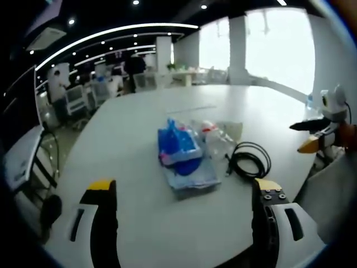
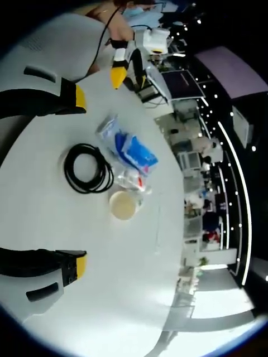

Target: Arrange the tabletop items into an orderly group along one side of the table until the central work area is clear of visible clutter.

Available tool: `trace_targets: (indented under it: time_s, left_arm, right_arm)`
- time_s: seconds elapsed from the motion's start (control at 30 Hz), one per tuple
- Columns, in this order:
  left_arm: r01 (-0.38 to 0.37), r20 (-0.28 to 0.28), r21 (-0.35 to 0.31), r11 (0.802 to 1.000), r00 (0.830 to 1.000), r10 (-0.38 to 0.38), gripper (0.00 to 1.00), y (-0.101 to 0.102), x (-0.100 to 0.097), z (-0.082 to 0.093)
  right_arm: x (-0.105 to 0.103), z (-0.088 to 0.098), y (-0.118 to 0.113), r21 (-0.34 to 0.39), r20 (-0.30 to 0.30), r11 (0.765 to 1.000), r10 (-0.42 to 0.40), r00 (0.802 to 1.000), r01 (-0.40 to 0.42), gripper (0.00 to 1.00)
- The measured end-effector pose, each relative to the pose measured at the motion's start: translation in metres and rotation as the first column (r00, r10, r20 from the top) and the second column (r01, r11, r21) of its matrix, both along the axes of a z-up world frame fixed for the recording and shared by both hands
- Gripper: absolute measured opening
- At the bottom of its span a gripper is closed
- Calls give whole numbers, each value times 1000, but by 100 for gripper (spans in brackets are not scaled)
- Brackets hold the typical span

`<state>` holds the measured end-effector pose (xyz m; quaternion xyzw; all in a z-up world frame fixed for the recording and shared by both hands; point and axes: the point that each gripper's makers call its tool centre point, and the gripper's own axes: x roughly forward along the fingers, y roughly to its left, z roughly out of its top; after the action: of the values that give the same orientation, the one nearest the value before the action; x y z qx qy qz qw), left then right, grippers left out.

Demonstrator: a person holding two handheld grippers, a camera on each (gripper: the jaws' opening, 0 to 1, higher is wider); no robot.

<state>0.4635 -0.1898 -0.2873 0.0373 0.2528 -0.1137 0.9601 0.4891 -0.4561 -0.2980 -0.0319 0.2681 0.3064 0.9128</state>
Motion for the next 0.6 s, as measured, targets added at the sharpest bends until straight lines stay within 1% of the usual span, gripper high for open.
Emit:
trace_targets:
  time_s: [0.37, 0.6]
  left_arm:
    - [2, -7, -3, 1000, 1000, -2, 98, 0, 0, -1]
    - [1, -22, -4, 1000, 1000, -1, 97, 1, -2, -4]
  right_arm:
    - [0, -1, 0, -1, -7, 1000, -1, 1000, 1, 100]
    - [-1, -2, 1, -6, -13, 1000, 0, 1000, 0, 100]
